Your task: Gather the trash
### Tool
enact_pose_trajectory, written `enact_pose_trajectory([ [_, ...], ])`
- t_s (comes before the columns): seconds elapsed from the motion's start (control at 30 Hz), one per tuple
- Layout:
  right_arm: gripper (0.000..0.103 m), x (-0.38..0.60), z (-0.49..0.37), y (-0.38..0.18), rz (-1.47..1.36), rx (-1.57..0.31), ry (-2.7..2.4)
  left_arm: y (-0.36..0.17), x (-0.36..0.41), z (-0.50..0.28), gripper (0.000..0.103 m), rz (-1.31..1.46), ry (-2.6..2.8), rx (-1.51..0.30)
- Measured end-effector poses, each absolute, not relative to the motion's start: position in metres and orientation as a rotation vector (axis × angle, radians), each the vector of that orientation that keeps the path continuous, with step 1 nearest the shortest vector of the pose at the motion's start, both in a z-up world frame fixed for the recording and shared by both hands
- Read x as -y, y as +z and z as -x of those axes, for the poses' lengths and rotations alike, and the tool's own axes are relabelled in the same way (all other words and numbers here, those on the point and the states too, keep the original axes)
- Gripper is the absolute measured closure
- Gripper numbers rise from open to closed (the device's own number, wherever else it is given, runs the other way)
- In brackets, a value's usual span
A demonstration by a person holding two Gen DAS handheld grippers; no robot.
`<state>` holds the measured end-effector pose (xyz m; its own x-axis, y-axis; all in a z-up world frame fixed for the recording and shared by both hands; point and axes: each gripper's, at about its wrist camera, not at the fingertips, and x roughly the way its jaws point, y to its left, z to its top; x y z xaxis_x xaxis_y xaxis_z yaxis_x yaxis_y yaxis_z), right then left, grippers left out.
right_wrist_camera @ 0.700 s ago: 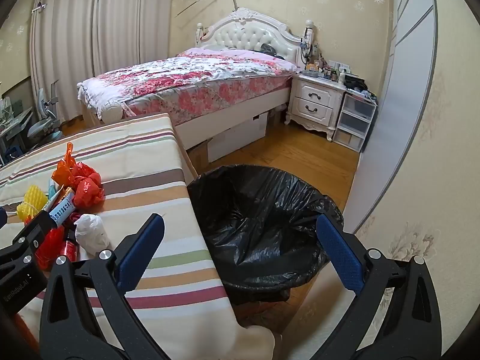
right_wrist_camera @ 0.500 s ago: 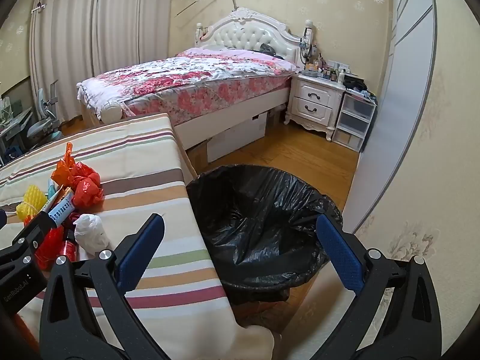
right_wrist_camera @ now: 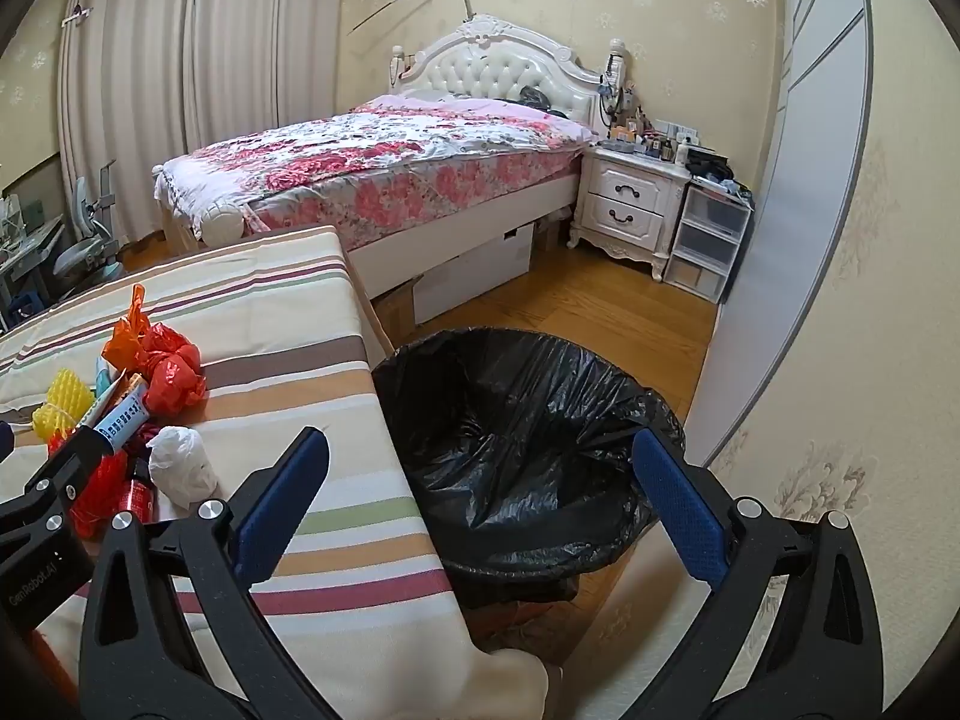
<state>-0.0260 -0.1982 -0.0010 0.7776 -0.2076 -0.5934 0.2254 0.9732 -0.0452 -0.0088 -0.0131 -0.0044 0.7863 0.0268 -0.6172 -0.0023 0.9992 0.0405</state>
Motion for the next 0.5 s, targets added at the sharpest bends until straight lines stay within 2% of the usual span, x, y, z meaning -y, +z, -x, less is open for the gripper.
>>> enact_pose_trajectory([
  [0.5,0.004,0.1992,0.0266,-0.0022,-0.031,-0.641,-0.234,-0.0045,0.0133,0.0088,0.006,-0.037,0.016,-0.666],
])
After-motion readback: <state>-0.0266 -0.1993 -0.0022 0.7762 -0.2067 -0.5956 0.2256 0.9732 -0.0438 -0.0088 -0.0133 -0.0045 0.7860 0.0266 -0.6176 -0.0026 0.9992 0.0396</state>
